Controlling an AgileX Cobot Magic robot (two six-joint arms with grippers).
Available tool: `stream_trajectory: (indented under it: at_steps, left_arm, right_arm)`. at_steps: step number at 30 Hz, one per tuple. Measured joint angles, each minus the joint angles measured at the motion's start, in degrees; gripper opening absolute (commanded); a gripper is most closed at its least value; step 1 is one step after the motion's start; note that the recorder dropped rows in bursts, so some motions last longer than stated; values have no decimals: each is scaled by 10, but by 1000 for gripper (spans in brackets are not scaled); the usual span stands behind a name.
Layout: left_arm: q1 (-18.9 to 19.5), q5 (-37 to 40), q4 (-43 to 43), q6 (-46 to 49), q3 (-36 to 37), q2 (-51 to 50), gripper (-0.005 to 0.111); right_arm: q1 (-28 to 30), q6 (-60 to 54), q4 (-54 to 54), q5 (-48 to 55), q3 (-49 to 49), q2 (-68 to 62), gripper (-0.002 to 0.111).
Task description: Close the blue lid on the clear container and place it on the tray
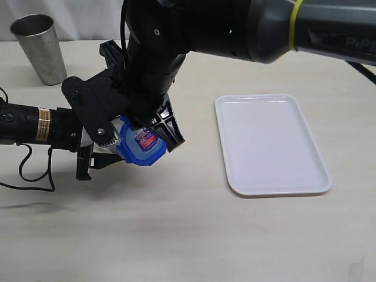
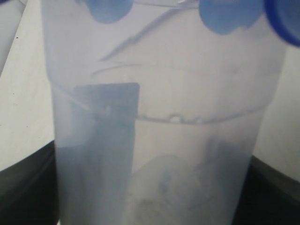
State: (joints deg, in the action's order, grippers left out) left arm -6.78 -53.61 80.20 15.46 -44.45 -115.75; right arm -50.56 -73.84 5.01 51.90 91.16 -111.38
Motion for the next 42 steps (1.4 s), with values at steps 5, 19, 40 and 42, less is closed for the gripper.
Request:
stream_trajectory:
  at_steps: [5, 19, 40, 42]
  left_arm:
    - [1, 5, 4, 4, 0, 0, 0]
    - [1, 8, 4, 8, 0, 0, 0]
    - [2, 31, 38, 8, 2, -1, 0]
    - [5, 24, 34, 8, 2, -1, 0]
  right_arm:
    - [0, -2, 0, 5, 0, -5, 11]
    - [0, -7, 1, 3, 0, -6, 4]
    - [6, -48, 12, 44, 10, -33, 4]
    - [6, -32, 9, 46, 23, -30, 4]
